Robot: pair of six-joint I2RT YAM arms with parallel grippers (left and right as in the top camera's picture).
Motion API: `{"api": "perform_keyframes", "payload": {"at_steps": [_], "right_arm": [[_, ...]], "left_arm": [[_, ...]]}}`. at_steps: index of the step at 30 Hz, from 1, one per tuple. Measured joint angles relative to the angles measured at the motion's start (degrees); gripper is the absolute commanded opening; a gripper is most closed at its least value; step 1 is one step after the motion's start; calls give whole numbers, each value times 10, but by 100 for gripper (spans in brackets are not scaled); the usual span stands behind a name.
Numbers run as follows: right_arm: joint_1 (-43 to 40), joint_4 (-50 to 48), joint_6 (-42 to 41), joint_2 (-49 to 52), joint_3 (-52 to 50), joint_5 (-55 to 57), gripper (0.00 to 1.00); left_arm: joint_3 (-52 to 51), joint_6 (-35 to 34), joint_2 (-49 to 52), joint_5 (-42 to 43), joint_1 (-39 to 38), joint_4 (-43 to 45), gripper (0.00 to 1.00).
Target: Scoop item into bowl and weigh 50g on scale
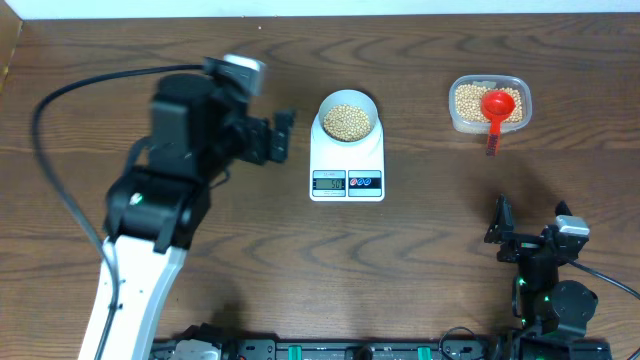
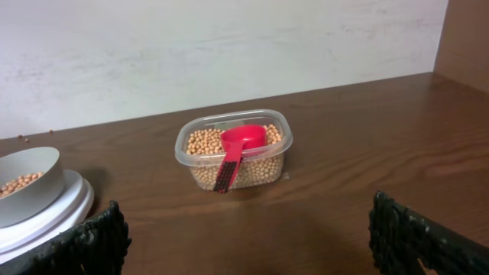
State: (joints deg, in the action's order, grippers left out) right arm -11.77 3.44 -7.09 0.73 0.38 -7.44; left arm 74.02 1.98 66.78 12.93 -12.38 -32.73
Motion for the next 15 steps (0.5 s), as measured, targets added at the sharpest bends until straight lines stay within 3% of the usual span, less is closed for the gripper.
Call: {"api": "perform_keyframes", "payload": {"at_steps": [6,15], "right_arm": [[0,0,0,0,0,0,99],[0,0,0,0,0,0,99]], "left_arm": [[-88,0,-89,0,64,131,98],[-324,0,-263,-2,139,268,98]]}}
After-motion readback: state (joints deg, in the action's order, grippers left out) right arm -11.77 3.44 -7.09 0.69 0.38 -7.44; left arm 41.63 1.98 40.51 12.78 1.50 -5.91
